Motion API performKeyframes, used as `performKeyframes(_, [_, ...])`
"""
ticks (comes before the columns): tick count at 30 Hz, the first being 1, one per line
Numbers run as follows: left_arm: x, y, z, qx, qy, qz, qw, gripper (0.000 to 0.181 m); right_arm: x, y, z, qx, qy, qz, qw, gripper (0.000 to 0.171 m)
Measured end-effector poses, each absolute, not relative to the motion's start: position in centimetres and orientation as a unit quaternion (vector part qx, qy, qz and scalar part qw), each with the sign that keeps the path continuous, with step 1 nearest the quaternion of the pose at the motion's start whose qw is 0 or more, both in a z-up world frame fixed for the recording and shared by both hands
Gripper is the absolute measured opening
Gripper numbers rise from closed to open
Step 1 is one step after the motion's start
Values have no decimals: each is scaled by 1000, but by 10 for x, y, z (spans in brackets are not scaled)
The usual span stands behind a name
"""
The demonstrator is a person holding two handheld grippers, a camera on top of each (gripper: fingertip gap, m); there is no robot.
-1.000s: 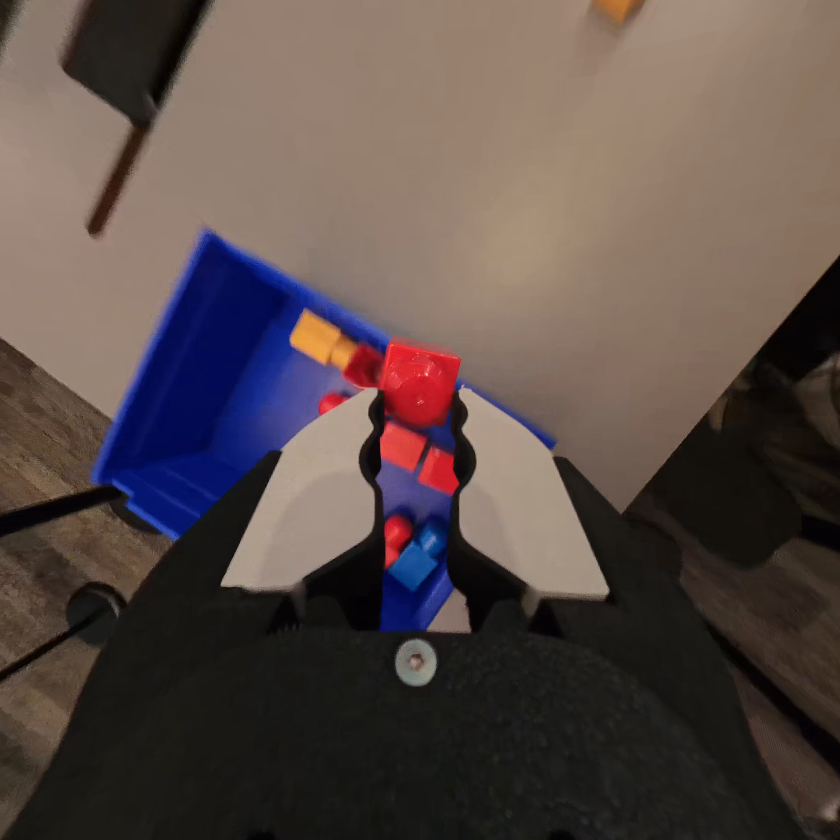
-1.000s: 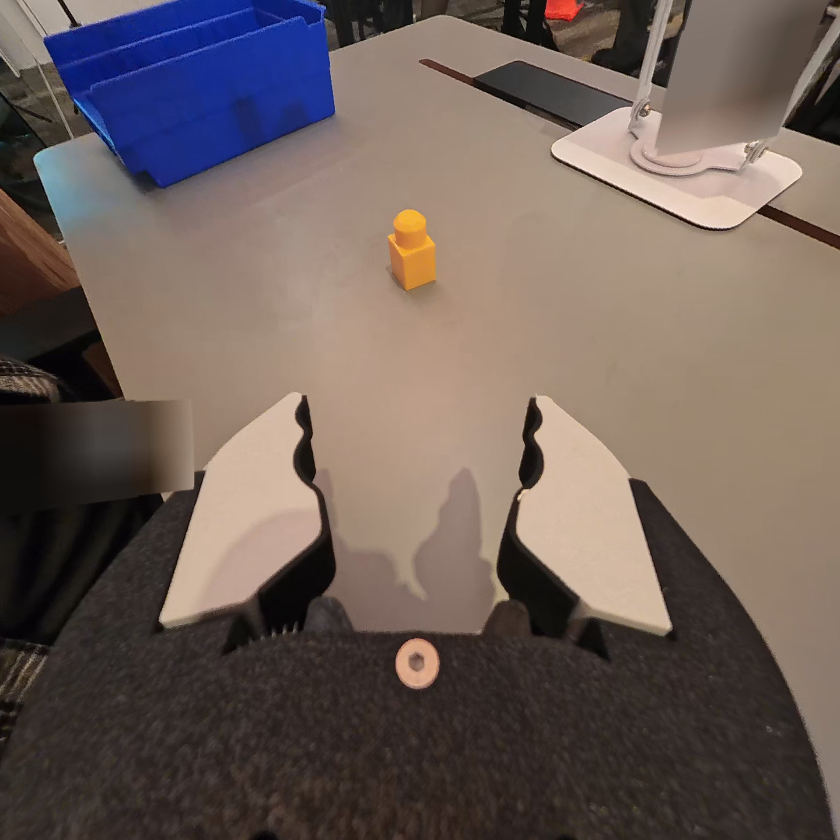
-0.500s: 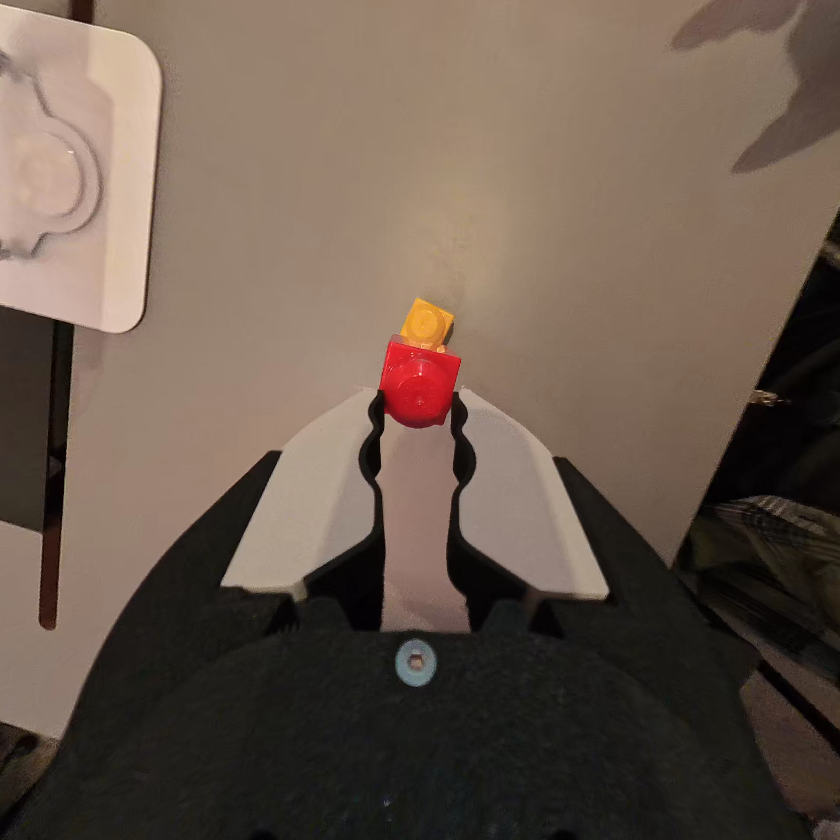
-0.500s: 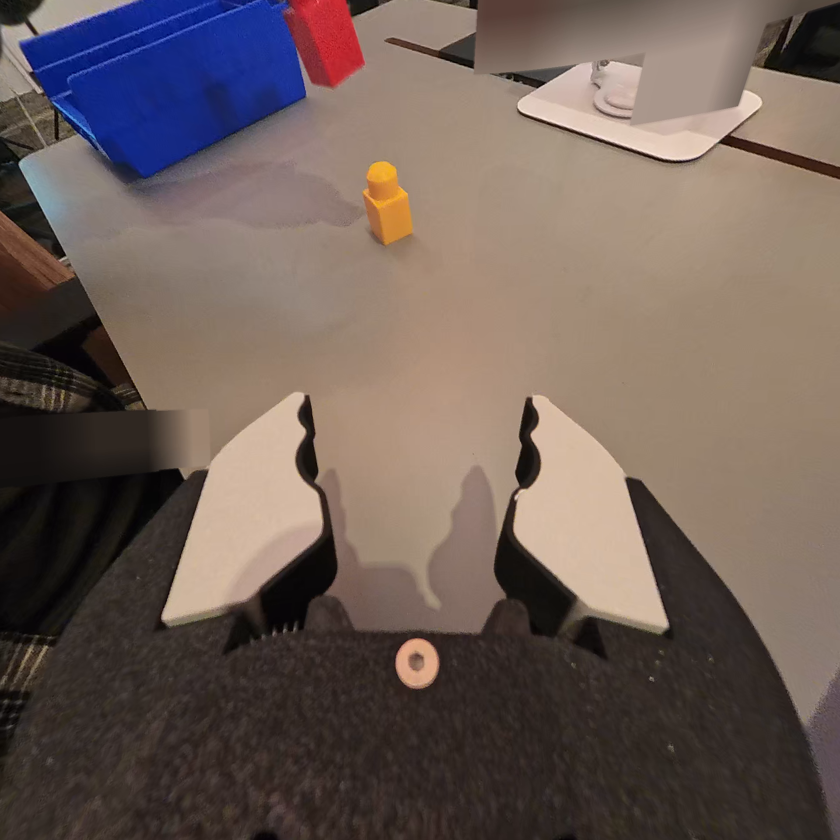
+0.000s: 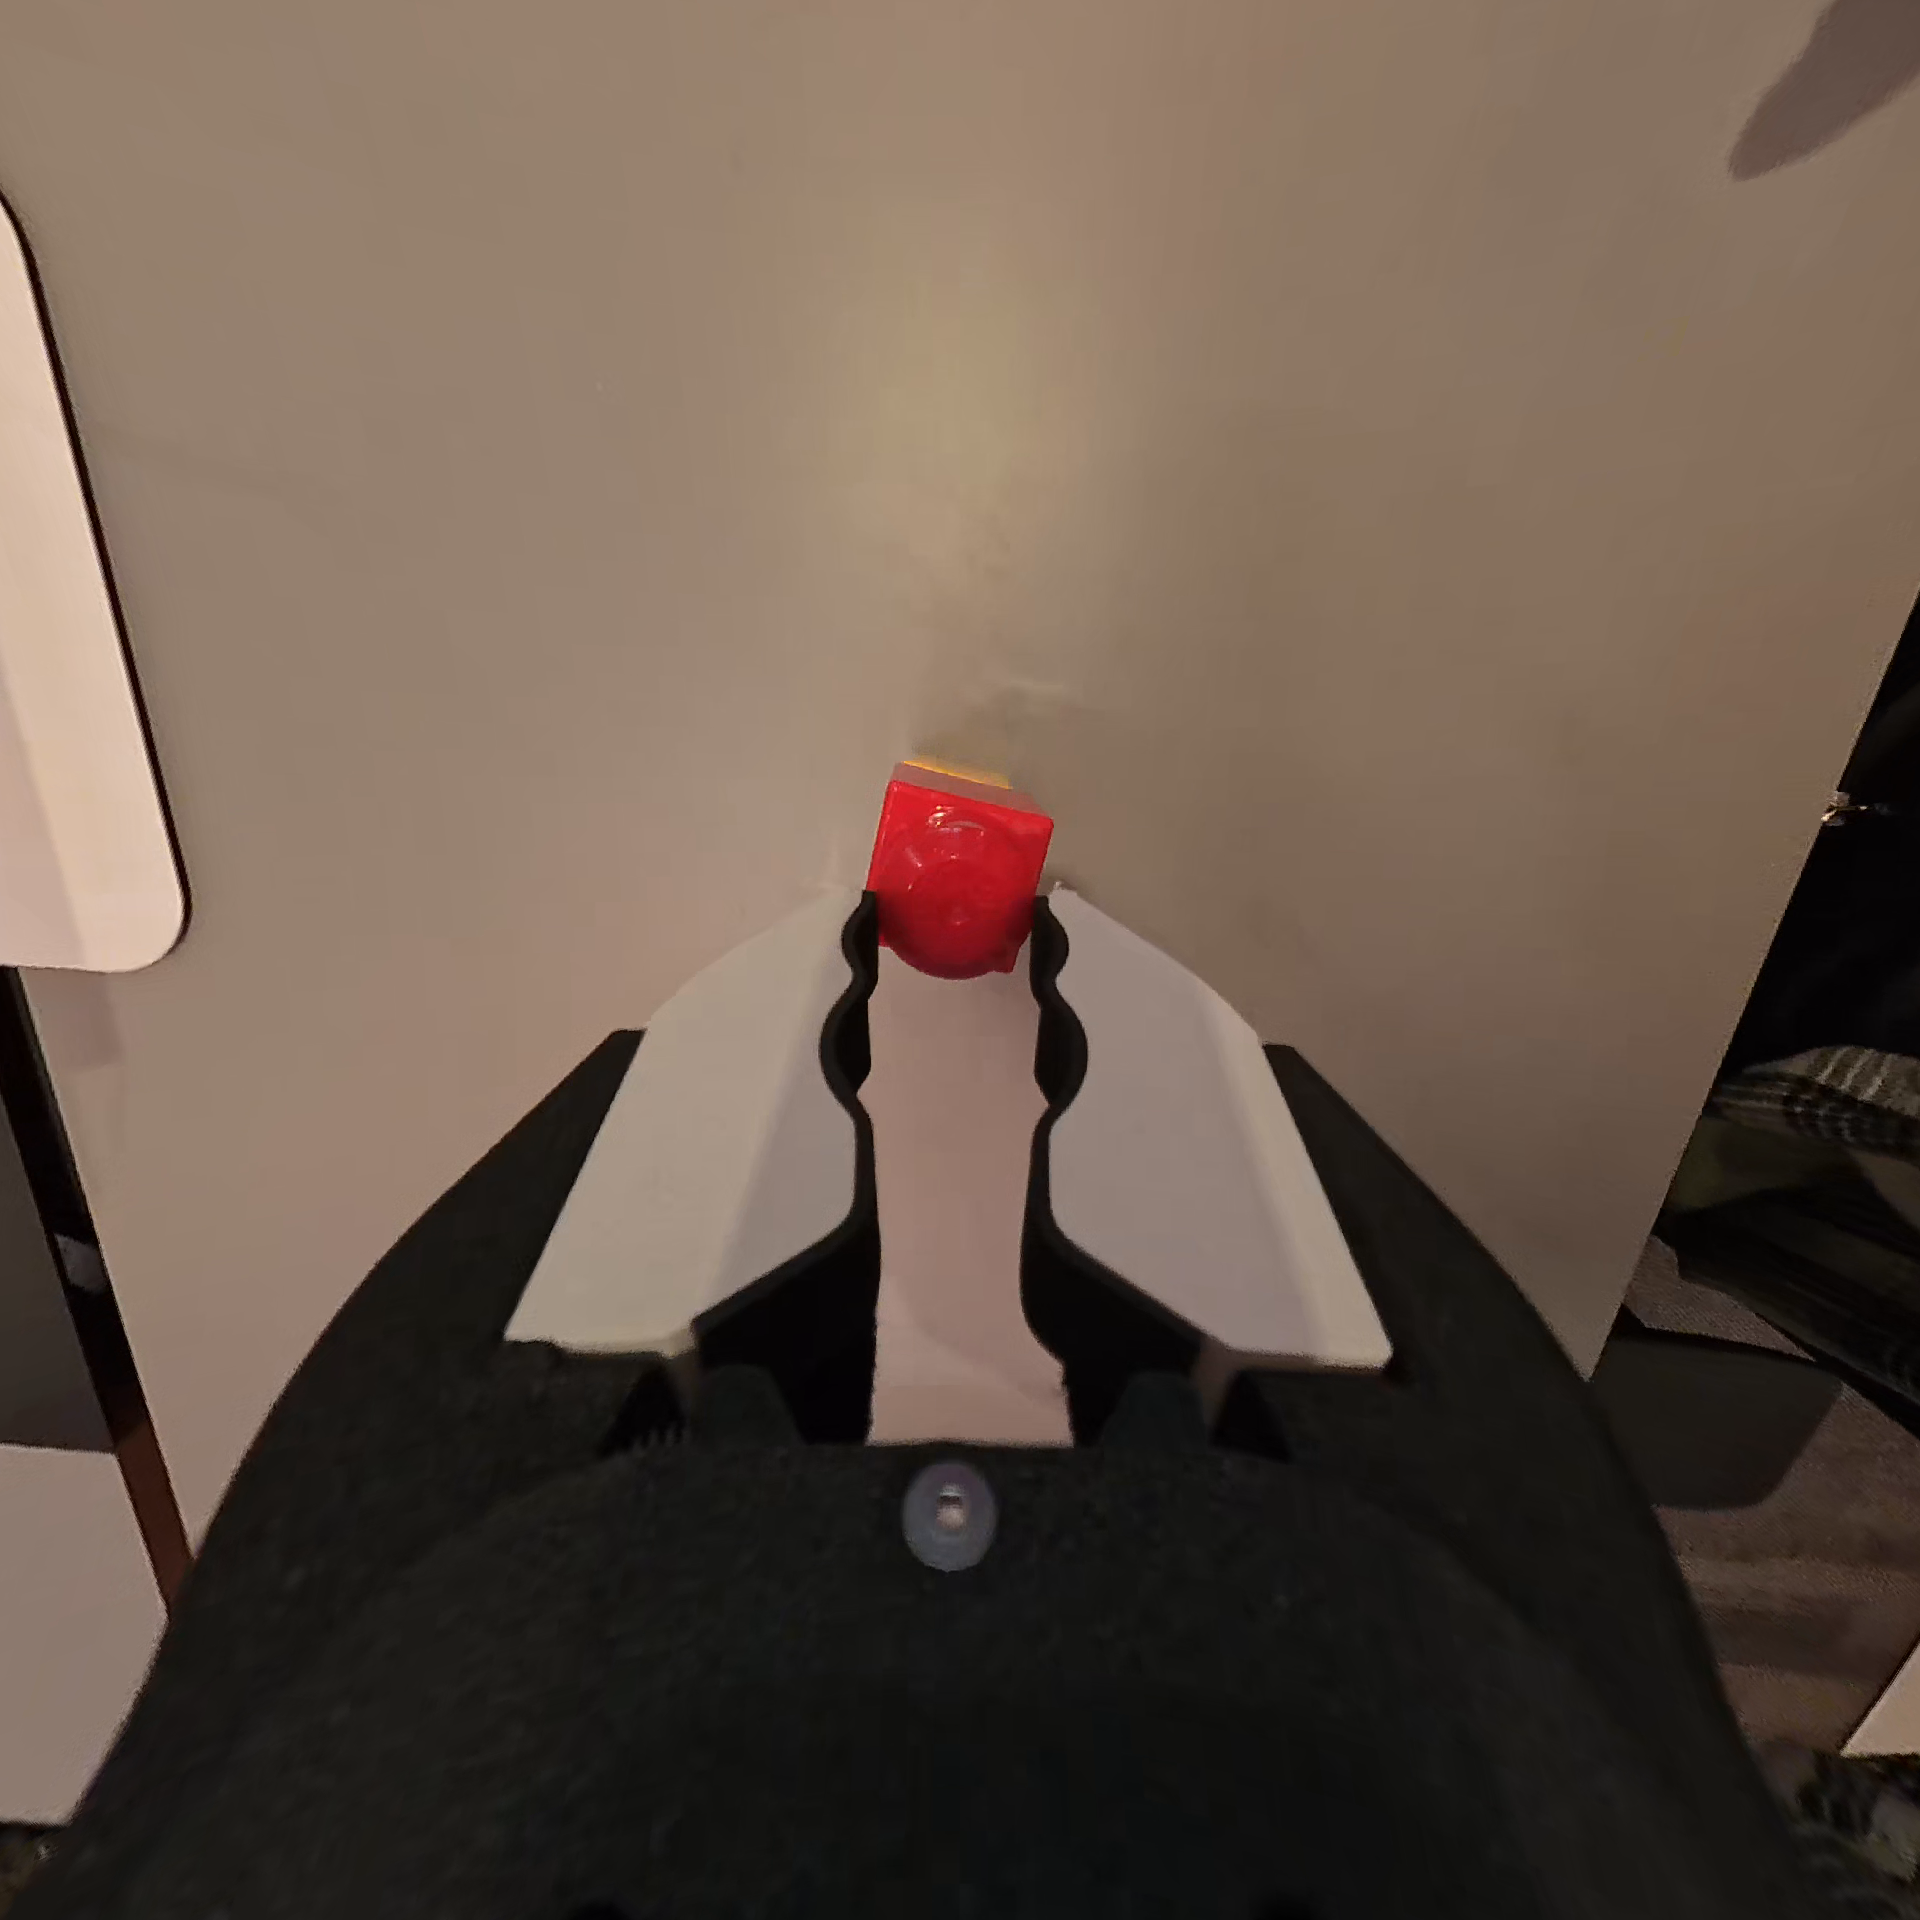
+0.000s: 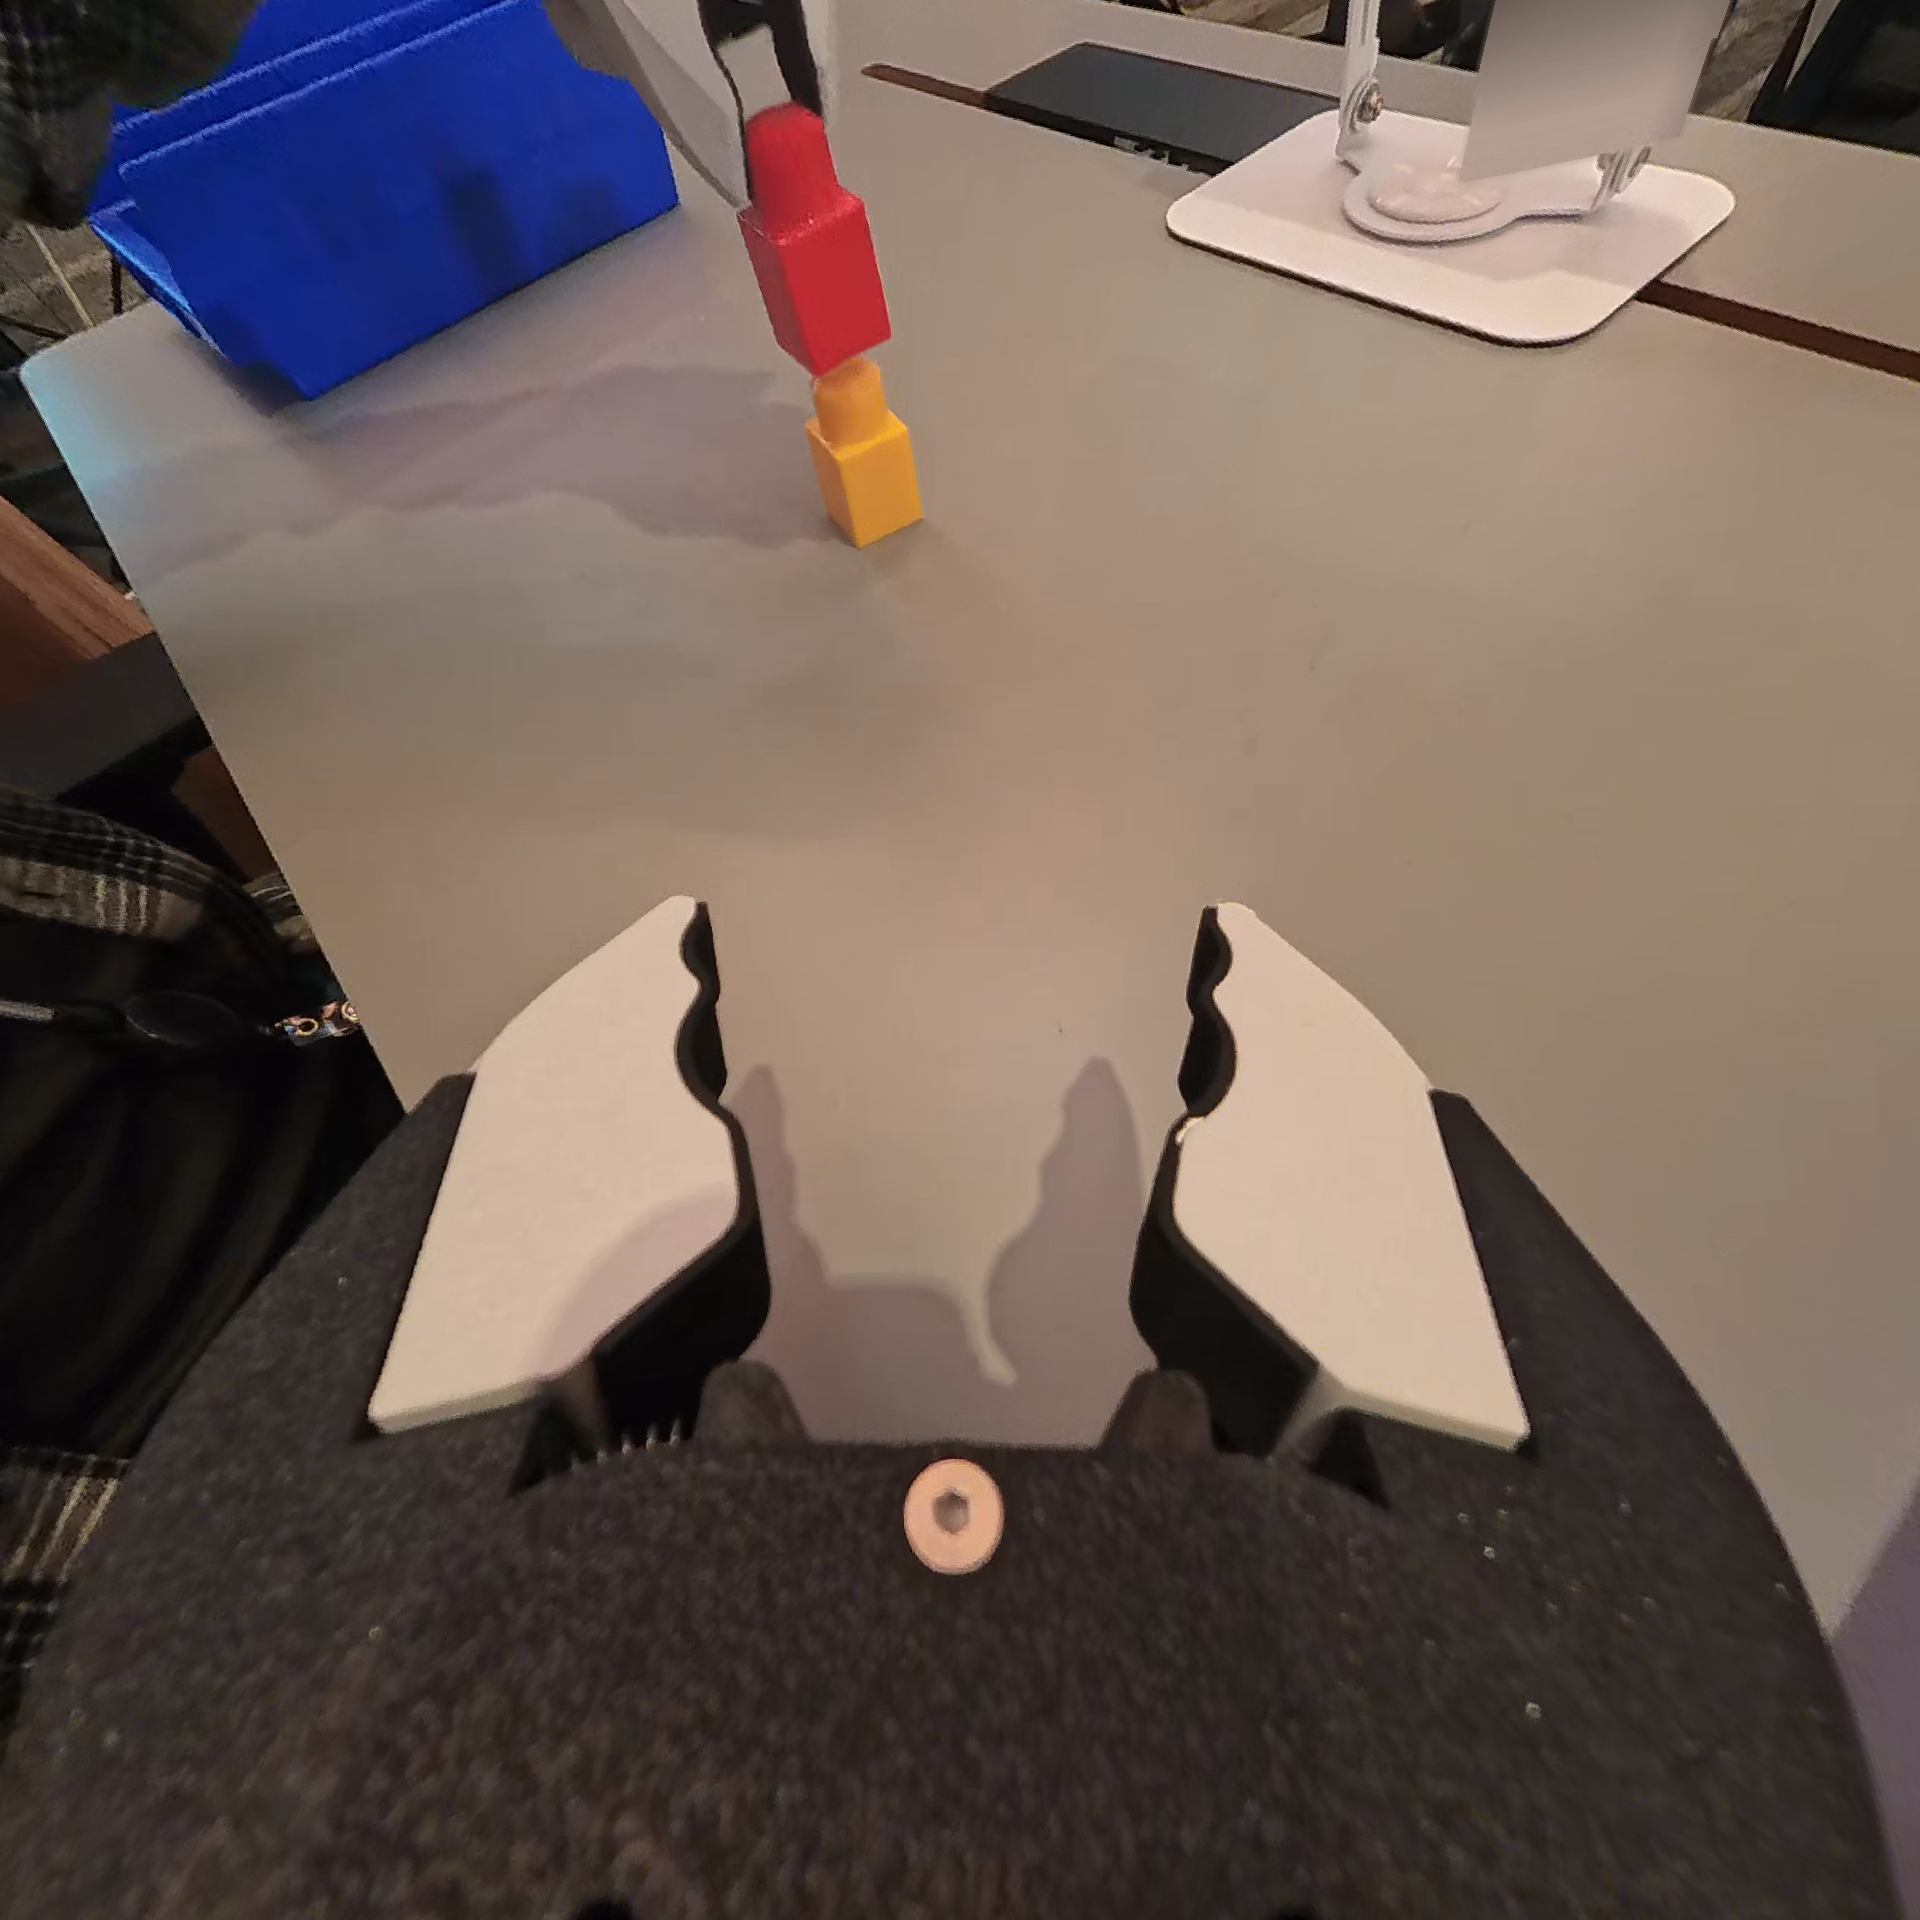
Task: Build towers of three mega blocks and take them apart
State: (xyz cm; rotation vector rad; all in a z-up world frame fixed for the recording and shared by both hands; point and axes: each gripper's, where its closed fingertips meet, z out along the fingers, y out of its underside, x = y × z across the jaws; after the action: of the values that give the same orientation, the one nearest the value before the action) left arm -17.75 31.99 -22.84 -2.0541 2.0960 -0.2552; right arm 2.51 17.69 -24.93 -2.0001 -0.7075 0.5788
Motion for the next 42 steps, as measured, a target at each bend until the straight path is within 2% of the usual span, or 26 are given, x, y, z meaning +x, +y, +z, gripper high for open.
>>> performKeyframes(9, [-180,321,-252,-693,713,-75,75,28,26,180,-248,-813,-286,231,451,87])
performKeyframes(17, [-175,319,-255,-686,717,-73,103,27,24,181,-253,-815,-287,234,446,87])
performKeyframes(25, [-179,321,-260,-714,675,-145,116,27,25,181,-259,-818,-284,236,442,87])
performKeyframes(40, [-177,320,-258,-715,670,-150,133,27,16,180,-249,-809,-296,238,448,91])
performKeyframes(42, [-172,321,-249,-718,652,-188,153,37,17,179,-245,-807,-297,234,454,92])
